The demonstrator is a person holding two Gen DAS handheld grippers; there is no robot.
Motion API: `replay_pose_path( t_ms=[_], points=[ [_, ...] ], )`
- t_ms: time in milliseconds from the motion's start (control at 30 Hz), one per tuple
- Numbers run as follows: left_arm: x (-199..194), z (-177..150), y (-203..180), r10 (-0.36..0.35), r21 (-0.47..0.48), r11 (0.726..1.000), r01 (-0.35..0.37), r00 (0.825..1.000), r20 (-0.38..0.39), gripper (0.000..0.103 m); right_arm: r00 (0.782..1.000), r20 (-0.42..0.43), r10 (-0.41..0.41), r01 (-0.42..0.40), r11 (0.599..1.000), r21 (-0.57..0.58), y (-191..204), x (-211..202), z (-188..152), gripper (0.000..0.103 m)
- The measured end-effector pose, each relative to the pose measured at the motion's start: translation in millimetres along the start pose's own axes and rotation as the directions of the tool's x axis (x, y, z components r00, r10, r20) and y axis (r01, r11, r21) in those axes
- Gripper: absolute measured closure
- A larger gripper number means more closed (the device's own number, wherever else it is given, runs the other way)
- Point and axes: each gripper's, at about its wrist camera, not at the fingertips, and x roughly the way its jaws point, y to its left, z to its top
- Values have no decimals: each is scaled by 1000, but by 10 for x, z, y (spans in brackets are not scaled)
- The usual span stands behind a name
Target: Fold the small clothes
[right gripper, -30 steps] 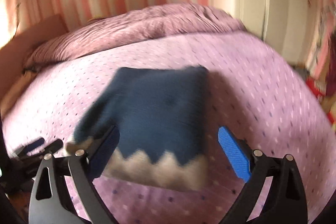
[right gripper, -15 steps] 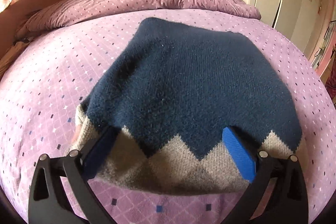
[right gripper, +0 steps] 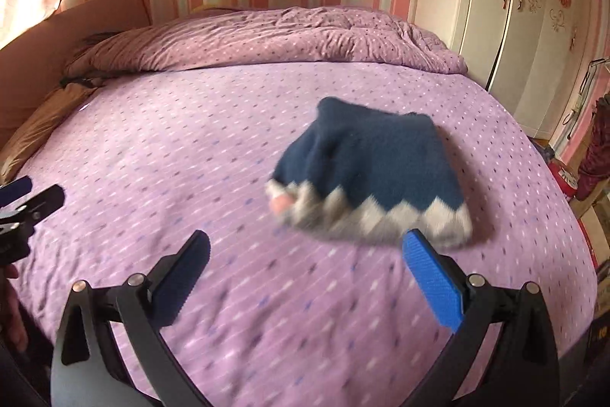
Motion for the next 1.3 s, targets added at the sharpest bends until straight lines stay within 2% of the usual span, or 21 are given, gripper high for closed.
replay_pose_path(
  t_ms=[167,233,300,467,667,867,1133,1300],
  points=[
    [-402,-257,365,27,-22,999,-27,1000,7,3,999,15,-43,43,998,-54,421,-547,-254,2],
    [-521,-355,446,37,-4,999,-37,999,1,3,999,31,-31,33,997,-71,561,-756,-333,2],
    [-632,-453,534,77,21,997,-77,997,-5,3,999,45,-19,22,997,-74,657,-881,-363,2],
    [-753,-529,760,131,-2,991,-131,991,-21,3,996,85,15,-11,999,-49,858,-1161,-364,2],
    [-900,-447,873,165,-46,985,-163,985,39,3,993,119,18,-12,999,-51,992,-1230,-272,2],
    [-1000,-329,868,145,-77,987,-138,985,97,3,990,137,18,-13,999,-41,1014,-1254,-201,2],
    [-1035,-309,807,88,-74,994,-80,989,116,3,991,130,-24,30,998,-46,993,-1187,-168,2],
    [-1061,-279,756,127,-56,991,-121,984,127,3,991,133,-27,32,999,-33,964,-1173,-156,2]
  ],
)
